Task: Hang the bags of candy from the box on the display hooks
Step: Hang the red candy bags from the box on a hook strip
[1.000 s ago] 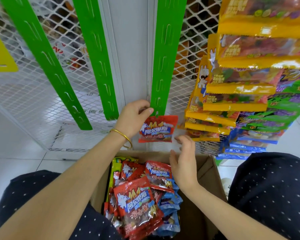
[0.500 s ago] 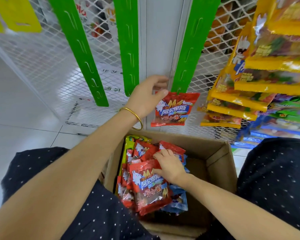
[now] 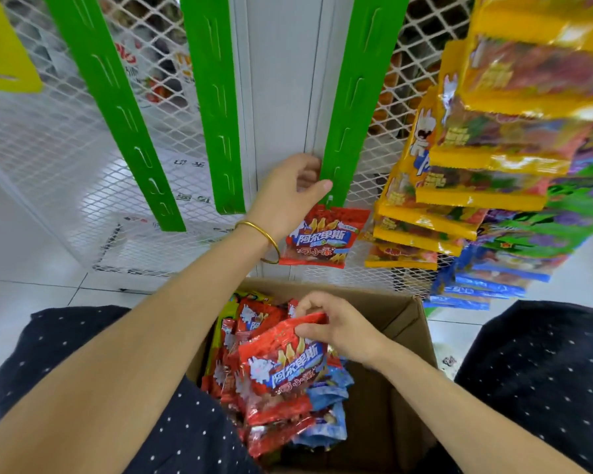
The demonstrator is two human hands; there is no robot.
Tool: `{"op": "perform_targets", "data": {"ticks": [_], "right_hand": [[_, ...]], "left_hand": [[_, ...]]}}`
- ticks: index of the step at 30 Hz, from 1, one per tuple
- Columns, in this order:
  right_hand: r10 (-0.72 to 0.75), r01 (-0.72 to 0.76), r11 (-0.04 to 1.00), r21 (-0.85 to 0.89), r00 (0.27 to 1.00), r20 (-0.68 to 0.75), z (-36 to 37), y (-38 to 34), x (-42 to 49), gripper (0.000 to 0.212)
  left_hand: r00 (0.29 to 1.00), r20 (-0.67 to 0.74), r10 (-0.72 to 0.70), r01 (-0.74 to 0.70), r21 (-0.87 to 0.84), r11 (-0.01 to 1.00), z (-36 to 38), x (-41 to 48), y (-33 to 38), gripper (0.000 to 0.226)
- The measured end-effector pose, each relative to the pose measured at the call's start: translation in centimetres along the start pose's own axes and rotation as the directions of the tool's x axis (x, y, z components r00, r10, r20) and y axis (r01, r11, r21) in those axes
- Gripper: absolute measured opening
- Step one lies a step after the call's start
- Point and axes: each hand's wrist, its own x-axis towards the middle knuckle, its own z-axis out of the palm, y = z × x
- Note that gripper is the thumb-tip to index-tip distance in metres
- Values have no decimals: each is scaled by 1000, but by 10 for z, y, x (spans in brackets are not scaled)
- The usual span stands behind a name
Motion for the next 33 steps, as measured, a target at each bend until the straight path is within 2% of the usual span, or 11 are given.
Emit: {"op": "perform_targets", "data": {"ticks": [2, 4, 7, 9, 14, 18, 22, 29, 33], "right_hand": [[-28, 31, 999, 23, 991, -133, -16, -22, -9, 20], [-106, 90, 994, -65, 949, -296, -30, -39, -16, 25], [-273, 169, 955, -244, 823, -499, -45, -52, -21, 36], [-350, 204, 930, -307, 750, -561, -52, -58, -19, 33], [-540, 246, 828, -504, 589, -601, -60, -78, -4, 15], [-564, 204, 812, -546, 515, -646, -60, -87, 13, 14], [-598, 185, 791, -583, 432, -675, -56, -88, 20, 15], [-604, 167, 789, -591, 379, -701, -49, -90, 24, 18], [-572, 170, 814, -556, 408, -712, -46, -83, 24, 19]], "left_hand": [[1000, 21, -5, 5, -7, 1000, 4, 2, 5, 18], [1000, 30, -2, 2, 1, 1000, 7, 6, 6, 7], [1000, 14, 5, -6, 70, 998, 8, 9, 10, 36], [1000, 28, -2, 0, 92, 996, 4, 8, 13, 40], [998, 50, -47, 40, 137, 990, -5, 4, 17, 41], [992, 92, -91, 84, 79, 993, -11, 0, 19, 44], [982, 125, -138, 135, 38, 990, -16, 0, 16, 57], [975, 139, -174, 175, 11, 985, -19, 2, 19, 60], [971, 134, -200, 205, -26, 978, -20, 1, 19, 50]]}}
